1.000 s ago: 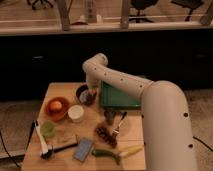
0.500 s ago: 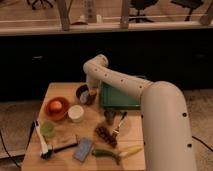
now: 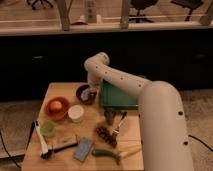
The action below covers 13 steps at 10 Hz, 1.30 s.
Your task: Wipe purple bowl with towel
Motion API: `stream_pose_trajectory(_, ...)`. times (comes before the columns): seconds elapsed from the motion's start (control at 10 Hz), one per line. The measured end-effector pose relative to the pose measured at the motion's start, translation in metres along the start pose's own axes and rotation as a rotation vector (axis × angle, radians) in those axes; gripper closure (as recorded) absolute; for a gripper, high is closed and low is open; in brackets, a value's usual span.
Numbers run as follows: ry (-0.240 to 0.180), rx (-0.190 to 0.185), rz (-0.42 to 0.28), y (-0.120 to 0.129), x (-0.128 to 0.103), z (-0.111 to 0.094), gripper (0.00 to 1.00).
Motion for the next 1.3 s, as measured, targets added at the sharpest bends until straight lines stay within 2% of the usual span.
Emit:
stream_pose_trajectory(0.2,-0.001,0.007,0.005,-0.020,0.007,0.001,1.00)
stream_pose_trajectory(0.4,-0.021,0.003,-0.017,-0.029,0.003,0.003,1.00)
stream_pose_trajectory(0.5,-0.036,-0.006,-0.040,-0.031,-0.004,0.005,1.00)
stream_pose_trajectory(0.7,-0.083,-0.042,-0.127,-0.033,-0.034,0.014,1.00)
stream_pose_trajectory(0.9,-0.113,-0.072,-0.192,-0.023,-0.047,0.014,1.00)
stream_pose_trajectory(1.0,-0.122,-0.076,-0.203,-0.017,-0.048,0.010,1.00)
stream_pose_trajectory(1.2,-0.127,-0.074,-0.203,-0.001,-0.035,-0.003,1.00)
stream_pose_trajectory(1.3,-0.115,-0.077,-0.196,0.009,-0.021,-0.010,1.00)
